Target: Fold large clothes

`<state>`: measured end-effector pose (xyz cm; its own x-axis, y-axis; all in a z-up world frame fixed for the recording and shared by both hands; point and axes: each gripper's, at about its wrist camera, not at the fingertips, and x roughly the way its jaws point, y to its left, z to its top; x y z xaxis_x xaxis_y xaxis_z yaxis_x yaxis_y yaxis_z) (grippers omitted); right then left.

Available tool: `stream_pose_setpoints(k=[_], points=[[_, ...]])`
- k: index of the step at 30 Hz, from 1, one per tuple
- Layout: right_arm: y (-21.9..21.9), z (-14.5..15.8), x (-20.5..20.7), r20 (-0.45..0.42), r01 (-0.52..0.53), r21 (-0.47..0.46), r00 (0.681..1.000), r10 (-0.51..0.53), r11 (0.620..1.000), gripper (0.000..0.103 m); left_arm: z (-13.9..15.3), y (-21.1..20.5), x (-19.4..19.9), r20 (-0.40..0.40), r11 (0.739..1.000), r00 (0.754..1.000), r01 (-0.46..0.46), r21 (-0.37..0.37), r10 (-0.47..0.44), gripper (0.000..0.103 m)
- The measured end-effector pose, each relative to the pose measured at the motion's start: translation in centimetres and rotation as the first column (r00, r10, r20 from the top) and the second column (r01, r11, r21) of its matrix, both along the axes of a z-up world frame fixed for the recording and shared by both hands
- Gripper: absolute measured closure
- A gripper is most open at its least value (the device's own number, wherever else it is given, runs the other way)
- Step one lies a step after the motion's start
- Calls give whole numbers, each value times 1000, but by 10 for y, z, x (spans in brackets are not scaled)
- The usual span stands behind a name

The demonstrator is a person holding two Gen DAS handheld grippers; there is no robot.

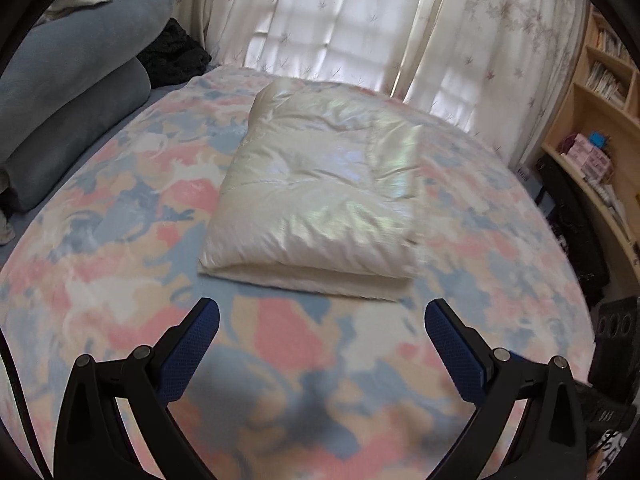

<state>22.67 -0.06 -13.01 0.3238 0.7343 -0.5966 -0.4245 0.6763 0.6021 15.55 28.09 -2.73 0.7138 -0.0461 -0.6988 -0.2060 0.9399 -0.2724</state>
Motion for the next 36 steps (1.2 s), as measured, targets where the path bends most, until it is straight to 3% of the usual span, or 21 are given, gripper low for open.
stream_pose_setpoints(k=[9,22,28,36], points=[[-44,35,-72,80,73,-33,994,-70,997,14,35,-58,-76,58,998,998,-24,63,20,1],[-107,56,-128,156,253,-210,962,-223,944,14,34,-134,-139,70,988,997,-27,153,17,1],[-114,73,-147,231,304,-279,942,-244,911,14,41,-155,-160,57,984,997,-57,169,48,1],[-112,87,-171,280,294,-311,937,-208,904,14,49,-177,-179,49,977,998,-38,210,28,1]])
